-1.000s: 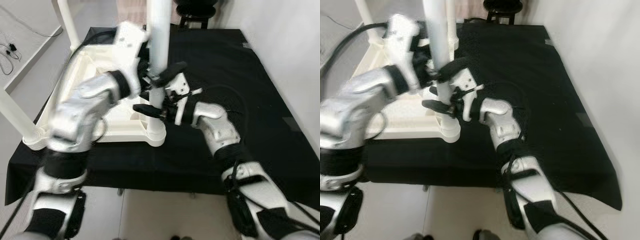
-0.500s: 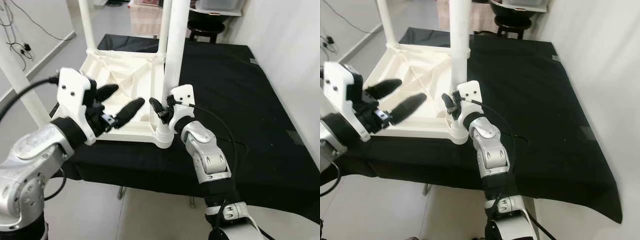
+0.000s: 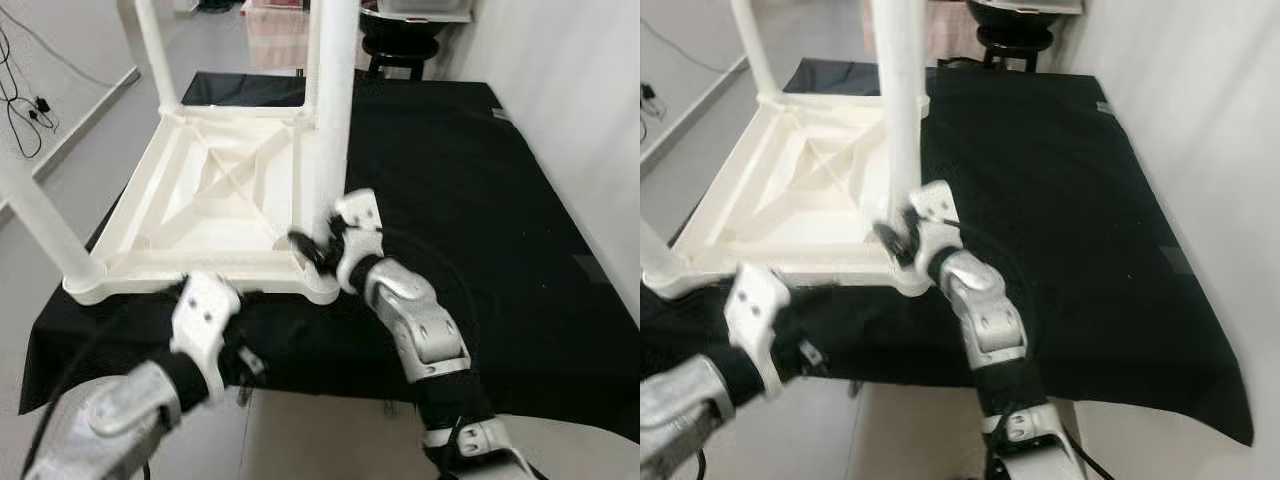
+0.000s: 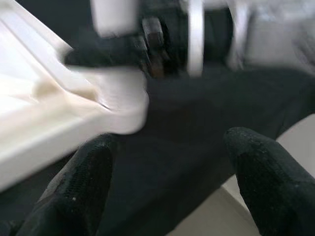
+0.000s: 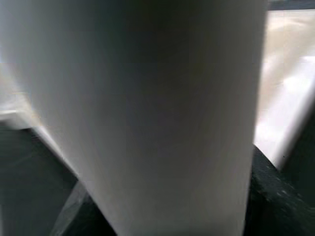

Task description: Building children table

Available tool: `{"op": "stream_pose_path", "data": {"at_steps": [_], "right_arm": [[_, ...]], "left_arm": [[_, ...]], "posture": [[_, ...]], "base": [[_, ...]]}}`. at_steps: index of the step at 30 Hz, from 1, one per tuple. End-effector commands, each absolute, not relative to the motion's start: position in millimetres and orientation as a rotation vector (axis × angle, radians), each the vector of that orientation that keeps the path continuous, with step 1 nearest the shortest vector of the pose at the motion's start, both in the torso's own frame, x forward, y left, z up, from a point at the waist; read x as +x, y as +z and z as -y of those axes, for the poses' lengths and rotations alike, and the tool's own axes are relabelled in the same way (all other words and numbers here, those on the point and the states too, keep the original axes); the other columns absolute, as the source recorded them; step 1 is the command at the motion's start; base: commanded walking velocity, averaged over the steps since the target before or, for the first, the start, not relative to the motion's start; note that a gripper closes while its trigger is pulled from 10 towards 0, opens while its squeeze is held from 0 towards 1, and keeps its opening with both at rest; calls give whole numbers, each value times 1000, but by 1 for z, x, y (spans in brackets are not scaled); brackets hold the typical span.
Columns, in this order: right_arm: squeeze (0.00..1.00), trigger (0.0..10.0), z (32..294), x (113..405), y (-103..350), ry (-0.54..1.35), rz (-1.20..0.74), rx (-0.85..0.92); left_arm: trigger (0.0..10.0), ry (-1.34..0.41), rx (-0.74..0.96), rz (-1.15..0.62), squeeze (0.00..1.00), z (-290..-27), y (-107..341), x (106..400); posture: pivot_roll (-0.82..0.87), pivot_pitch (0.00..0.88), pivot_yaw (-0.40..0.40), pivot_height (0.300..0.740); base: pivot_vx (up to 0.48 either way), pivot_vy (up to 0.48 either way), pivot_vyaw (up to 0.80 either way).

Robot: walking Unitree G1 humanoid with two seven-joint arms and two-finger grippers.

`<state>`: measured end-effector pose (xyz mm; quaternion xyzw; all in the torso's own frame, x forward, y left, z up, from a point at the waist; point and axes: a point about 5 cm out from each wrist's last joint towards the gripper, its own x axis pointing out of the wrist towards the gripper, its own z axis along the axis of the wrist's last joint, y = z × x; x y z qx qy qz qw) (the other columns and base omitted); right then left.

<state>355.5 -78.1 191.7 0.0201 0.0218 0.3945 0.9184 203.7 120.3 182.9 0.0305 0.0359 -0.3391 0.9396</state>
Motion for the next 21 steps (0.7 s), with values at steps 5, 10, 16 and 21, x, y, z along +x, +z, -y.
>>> {"op": "stream_pose_path", "data": {"at_steps": [5,10,16,21], "right_arm": [[0,10000,75,353,204,1104,17,-16],[0,10000,73,358,201,1243,-11,-123],[0,0,67,365,204,1330,-38,-114],[0,0,72,367,202,1341,-45,-109]], "left_arm": [[10000,-722,40,-79,0,-112,168,194],[10000,-727,-30,-49,0,-111,165,193],[10000,-809,8,-13,0,-106,159,187],[10000,-821,-15,1,0,-105,157,186]], "posture": [[45,147,-46,740],[54,150,-55,740],[64,151,-55,740],[55,152,-50,740]], "base": [[0,0,0],[0,0,0],[0,0,0],[0,0,0]]}}
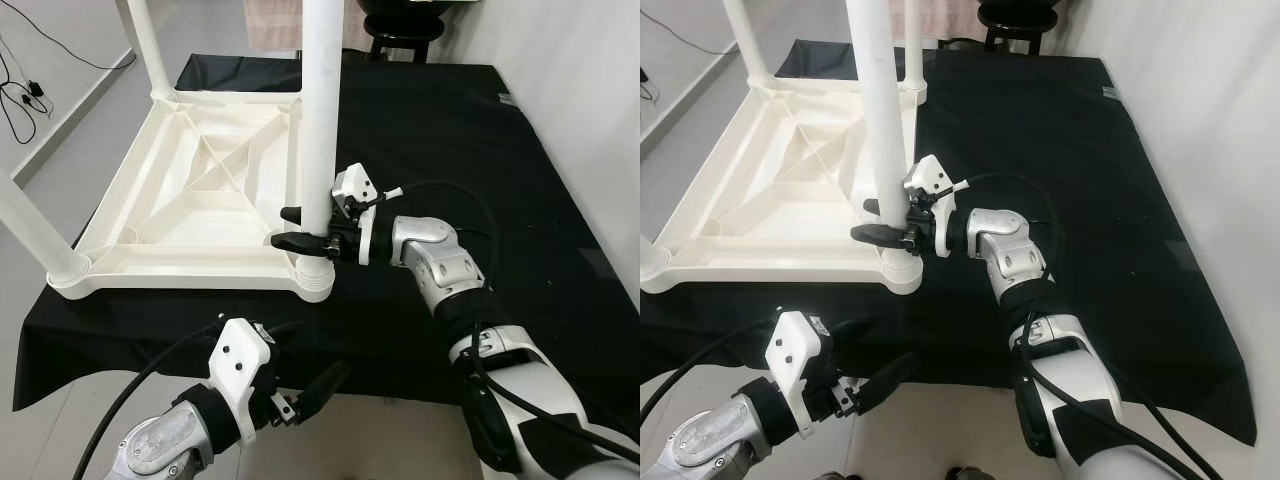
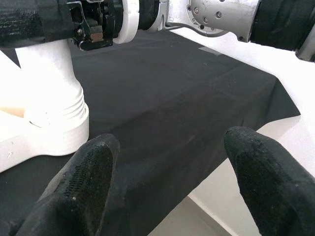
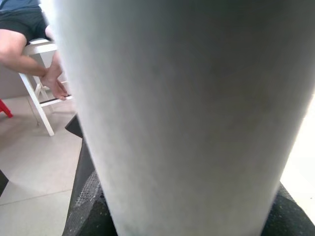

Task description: Building children table

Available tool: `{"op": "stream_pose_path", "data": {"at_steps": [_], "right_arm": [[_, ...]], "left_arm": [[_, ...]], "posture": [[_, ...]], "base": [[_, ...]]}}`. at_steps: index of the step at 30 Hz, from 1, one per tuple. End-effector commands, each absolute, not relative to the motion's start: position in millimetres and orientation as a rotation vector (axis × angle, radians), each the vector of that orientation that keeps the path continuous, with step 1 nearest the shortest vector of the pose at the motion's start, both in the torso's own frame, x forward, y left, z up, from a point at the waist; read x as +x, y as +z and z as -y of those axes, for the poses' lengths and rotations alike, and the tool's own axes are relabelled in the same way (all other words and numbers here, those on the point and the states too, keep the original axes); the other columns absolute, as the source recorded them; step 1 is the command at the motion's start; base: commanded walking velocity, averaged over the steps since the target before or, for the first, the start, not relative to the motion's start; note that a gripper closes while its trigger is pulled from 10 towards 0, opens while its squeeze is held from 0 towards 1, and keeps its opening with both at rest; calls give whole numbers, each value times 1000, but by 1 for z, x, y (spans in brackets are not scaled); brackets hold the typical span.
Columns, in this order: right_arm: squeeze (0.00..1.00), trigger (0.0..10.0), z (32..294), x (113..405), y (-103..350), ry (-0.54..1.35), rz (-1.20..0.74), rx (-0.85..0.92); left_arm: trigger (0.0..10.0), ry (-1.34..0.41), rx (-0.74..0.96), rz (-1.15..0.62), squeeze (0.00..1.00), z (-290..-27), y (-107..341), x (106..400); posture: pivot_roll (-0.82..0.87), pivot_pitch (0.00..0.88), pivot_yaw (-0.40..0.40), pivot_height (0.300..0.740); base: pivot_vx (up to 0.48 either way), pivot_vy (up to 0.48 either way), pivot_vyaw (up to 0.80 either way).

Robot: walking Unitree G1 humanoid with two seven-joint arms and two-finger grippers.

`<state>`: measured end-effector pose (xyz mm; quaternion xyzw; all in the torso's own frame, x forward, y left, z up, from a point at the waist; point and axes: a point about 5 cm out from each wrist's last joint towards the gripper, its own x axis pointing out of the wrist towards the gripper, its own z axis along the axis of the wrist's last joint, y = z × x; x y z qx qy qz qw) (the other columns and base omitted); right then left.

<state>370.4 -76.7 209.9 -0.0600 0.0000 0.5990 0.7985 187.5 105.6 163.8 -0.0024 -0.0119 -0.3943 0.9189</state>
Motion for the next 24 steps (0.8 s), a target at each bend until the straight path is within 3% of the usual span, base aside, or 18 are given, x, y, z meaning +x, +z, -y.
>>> {"op": "stream_pose_path", "data": {"at_steps": [1,3,8,10,12,13,15,20,21,23,24], "right_arm": [[0,0,76,367,200,1331,-51,-115],[0,0,83,367,196,1316,-58,-126],[0,0,109,360,164,981,-199,-235],[0,0,111,358,158,934,-215,-239],[0,0,108,322,140,588,-265,-142],[0,0,108,322,140,588,-265,-142],[0,0,105,291,130,411,-282,-158],[0,0,96,305,133,416,-231,-182],[0,3020,95,309,134,414,-228,-171],[0,3020,94,312,133,412,-236,-167],[0,10000,92,317,135,452,-215,-144]], "left_arm": [[10000,-820,-22,6,0,-104,157,186],[10000,-822,-27,15,0,-104,157,186],[10000,-791,-54,55,0,-105,156,189],[10000,-788,-55,65,0,-105,156,189],[10000,-786,-50,66,0,-108,156,189],[10000,-786,-50,66,0,-108,156,189],[10000,-790,-47,61,0,-110,155,193],[10000,-801,-39,61,0,-111,152,201],[10000,-802,-38,62,0,-111,152,203],[10000,-798,-37,63,0,-111,151,205],[10000,-782,-38,67,0,-112,151,207]], "posture": [[48,153,-51,740],[34,154,-59,740],[9,159,-83,740],[9,159,-83,740],[0,174,-84,740],[0,174,-84,740],[-23,158,-52,740],[-7,142,-44,740],[-7,142,-44,740],[-1,136,-48,740],[-2,127,-46,740]], "base": [[0,0,0],[0,0,0],[0,0,0],[0,0,0],[0,0,0],[0,0,0],[0,0,0],[0,0,0],[0,0,0],[0,0,0],[0,0,0]]}}
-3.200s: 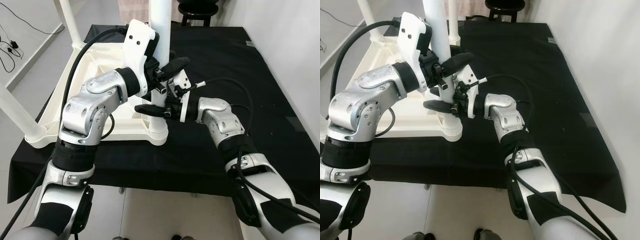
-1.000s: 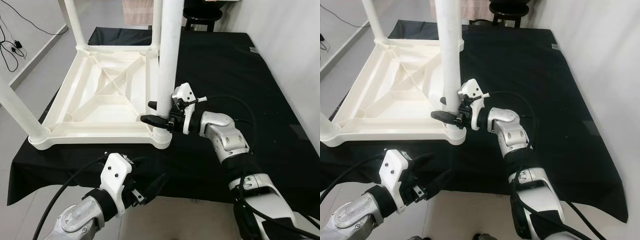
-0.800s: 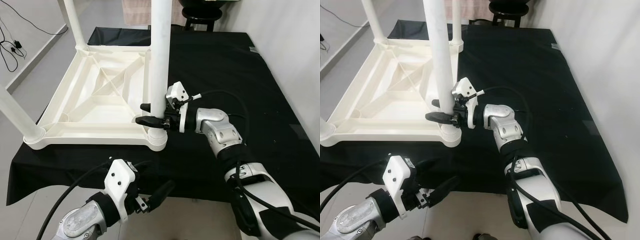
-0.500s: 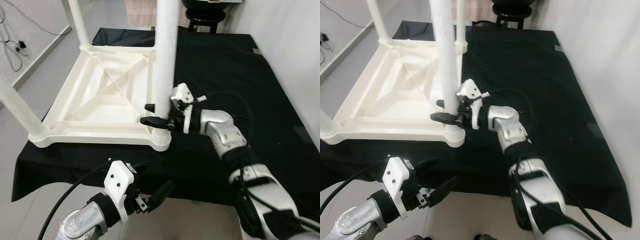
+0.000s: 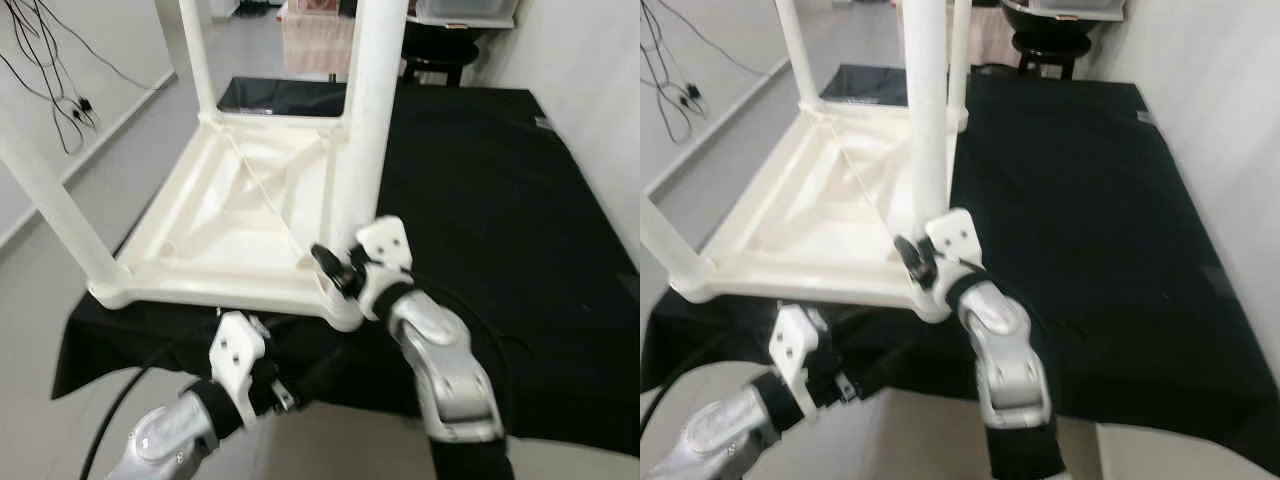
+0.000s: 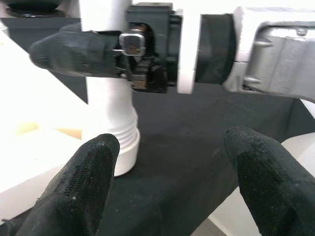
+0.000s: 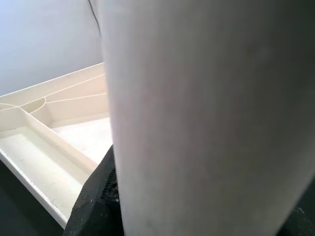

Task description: Building children table

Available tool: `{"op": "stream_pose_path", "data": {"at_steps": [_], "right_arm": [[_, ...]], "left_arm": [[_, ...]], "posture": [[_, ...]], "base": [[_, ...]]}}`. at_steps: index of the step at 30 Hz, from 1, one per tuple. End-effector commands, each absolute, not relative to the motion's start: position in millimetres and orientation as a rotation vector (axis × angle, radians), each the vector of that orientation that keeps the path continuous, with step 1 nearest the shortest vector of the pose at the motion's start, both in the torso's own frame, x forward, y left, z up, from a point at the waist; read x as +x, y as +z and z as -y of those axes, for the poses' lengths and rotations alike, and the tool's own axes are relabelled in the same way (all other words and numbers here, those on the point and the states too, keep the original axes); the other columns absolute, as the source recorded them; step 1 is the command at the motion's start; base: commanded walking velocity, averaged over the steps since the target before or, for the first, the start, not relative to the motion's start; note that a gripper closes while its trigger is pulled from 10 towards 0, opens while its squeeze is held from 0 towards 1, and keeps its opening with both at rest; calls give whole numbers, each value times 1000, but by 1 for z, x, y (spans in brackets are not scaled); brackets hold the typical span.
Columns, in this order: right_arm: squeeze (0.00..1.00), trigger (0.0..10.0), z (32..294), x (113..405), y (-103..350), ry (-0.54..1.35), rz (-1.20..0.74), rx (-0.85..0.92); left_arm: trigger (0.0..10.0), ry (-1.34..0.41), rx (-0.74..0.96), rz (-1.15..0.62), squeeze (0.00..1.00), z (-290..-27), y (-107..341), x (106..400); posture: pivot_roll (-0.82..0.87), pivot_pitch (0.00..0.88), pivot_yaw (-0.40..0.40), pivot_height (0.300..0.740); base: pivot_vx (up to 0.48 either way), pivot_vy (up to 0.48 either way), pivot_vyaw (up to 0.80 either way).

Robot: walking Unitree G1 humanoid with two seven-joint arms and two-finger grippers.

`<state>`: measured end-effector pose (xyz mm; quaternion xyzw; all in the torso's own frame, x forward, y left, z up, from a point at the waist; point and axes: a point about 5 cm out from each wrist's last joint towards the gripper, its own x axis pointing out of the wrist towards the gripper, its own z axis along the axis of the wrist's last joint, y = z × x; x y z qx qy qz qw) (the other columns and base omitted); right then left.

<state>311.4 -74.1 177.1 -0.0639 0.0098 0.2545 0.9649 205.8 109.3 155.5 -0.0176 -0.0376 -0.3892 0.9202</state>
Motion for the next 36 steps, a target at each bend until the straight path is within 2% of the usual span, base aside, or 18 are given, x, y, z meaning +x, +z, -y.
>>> {"op": "stream_pose_path", "data": {"at_steps": [1,2,7,11,12,14,22,23,30,32,36], "right_arm": [[0,10000,92,317,135,452,-215,-144],[1000,10000,85,321,144,591,-146,-67],[1000,10000,88,323,160,737,-90,-5],[1000,10000,97,325,167,840,-72,-37],[0,10000,103,330,172,925,-56,-92],[0,10000,112,345,183,1103,-49,-115],[0,10000,106,361,186,1171,-53,-125],[0,0,106,362,186,1176,-61,-119],[0,0,115,366,185,1168,-71,-100],[0,0,132,364,180,1157,-73,-99],[0,0,140,361,179,1135,-56,-100]], "left_arm": [[10000,-782,-38,67,0,-112,151,207],[10000,-761,-42,70,0,-113,150,212],[10000,-757,-40,72,0,-111,149,216],[10000,-742,-30,79,0,-110,148,220],[10000,-712,-12,87,0,-111,148,221],[10000,-602,33,105,0,-117,146,222],[10000,-492,87,93,0,-123,142,210],[10000,-485,78,95,0,-123,142,209],[10000,-538,29,103,0,-115,143,206],[10000,-596,-23,97,0,-107,143,200],[10000,-602,-24,94,0,-105,142,198]], "posture": [[-2,127,-46,740],[1,119,-49,740],[8,93,-56,740],[20,79,-56,740],[31,67,-58,740],[45,53,-63,740],[65,53,-74,740],[76,55,-80,740],[64,61,-72,740],[45,70,-57,740],[30,78,-54,740]], "base": [[0,0,0],[0,0,0],[0,0,0],[0,0,0],[0,0,0],[0,0,0],[0,0,0],[0,0,0],[0,0,0],[0,0,0],[0,0,0]]}}
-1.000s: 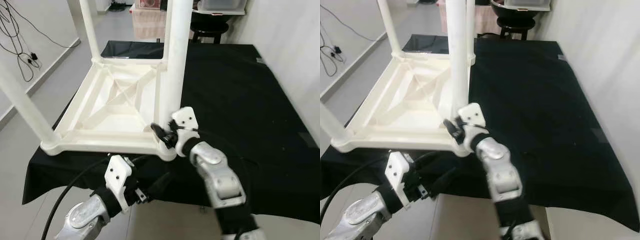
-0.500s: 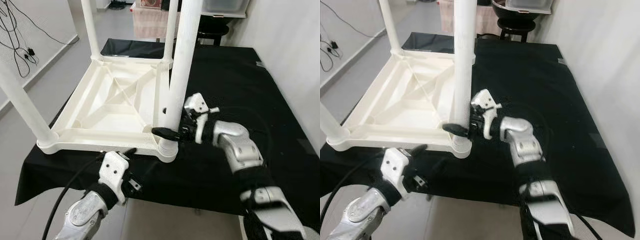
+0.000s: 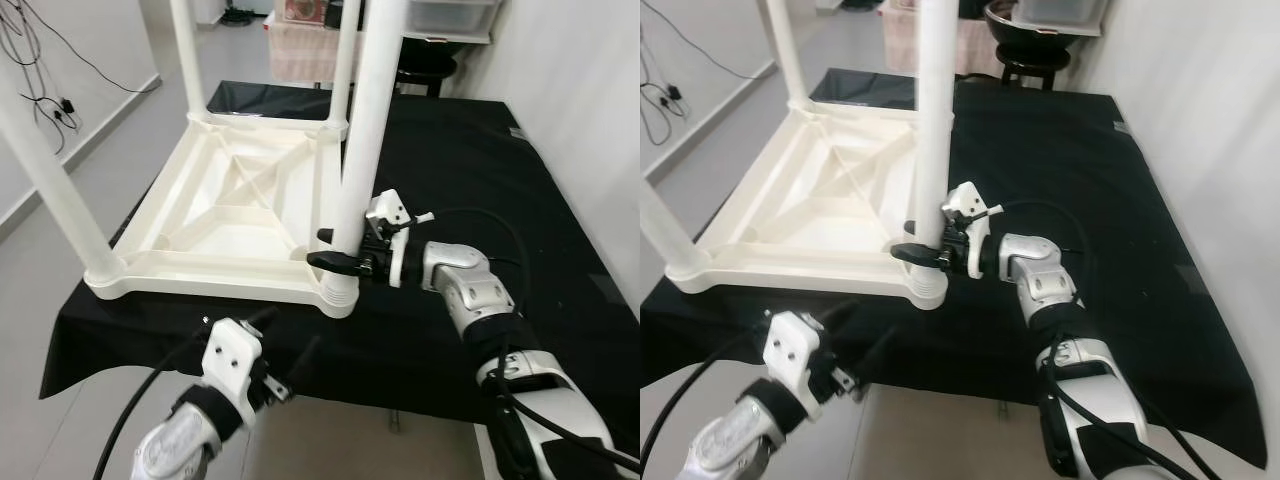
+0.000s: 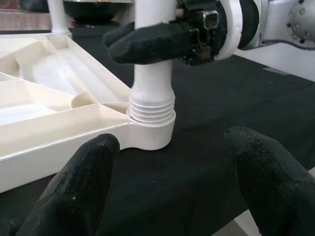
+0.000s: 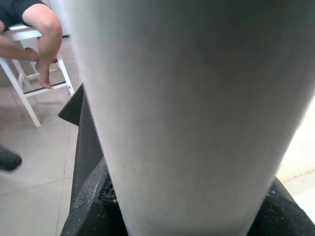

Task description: Building children table

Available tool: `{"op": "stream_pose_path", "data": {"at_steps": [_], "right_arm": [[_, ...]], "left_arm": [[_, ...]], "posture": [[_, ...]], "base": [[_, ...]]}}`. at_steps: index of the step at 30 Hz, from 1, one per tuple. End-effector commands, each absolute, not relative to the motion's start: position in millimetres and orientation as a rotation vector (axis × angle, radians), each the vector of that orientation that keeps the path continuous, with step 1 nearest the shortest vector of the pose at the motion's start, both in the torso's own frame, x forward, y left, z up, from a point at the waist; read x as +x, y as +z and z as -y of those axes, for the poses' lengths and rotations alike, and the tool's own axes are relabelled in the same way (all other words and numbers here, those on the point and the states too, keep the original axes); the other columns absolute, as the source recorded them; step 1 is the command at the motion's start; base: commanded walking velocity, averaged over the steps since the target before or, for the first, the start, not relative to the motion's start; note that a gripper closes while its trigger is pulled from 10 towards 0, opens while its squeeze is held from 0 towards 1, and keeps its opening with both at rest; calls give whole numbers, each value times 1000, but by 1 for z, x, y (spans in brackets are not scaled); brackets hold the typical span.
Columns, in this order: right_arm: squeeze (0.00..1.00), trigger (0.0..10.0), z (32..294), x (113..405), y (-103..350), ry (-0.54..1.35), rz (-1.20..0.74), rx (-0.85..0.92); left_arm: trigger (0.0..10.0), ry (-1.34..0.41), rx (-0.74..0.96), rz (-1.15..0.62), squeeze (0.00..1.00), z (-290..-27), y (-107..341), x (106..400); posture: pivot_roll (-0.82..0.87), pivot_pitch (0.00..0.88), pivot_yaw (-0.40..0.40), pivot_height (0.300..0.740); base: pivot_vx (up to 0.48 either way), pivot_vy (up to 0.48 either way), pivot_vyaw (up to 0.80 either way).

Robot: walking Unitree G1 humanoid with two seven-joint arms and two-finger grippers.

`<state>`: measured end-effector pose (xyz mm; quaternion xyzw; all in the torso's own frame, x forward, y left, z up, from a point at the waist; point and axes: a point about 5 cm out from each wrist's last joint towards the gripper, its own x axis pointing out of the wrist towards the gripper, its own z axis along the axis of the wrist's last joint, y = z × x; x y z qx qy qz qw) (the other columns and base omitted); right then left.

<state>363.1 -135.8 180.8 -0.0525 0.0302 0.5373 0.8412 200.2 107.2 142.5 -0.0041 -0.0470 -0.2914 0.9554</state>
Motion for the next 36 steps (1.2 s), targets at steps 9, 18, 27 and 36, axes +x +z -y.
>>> {"op": "stream_pose_path", "data": {"at_steps": [9,18,27,36], "right_arm": [[0,0,127,310,137,377,-209,-140],[0,0,105,324,141,405,-143,-174],[1000,10000,86,318,160,659,-119,4],[0,10000,100,339,188,1112,-12,-72]], "left_arm": [[10000,-615,-30,103,0,-110,146,203],[10000,-682,-71,74,0,-108,145,211],[10000,-678,-113,44,0,-108,141,222],[10000,-692,-138,31,0,-107,138,226]], "posture": [[-54,134,-52,740],[-39,116,-47,740],[-27,92,-36,740],[-13,60,-42,740]], "base": [[0,0,0],[0,0,0],[0,0,0],[0,0,0]]}}
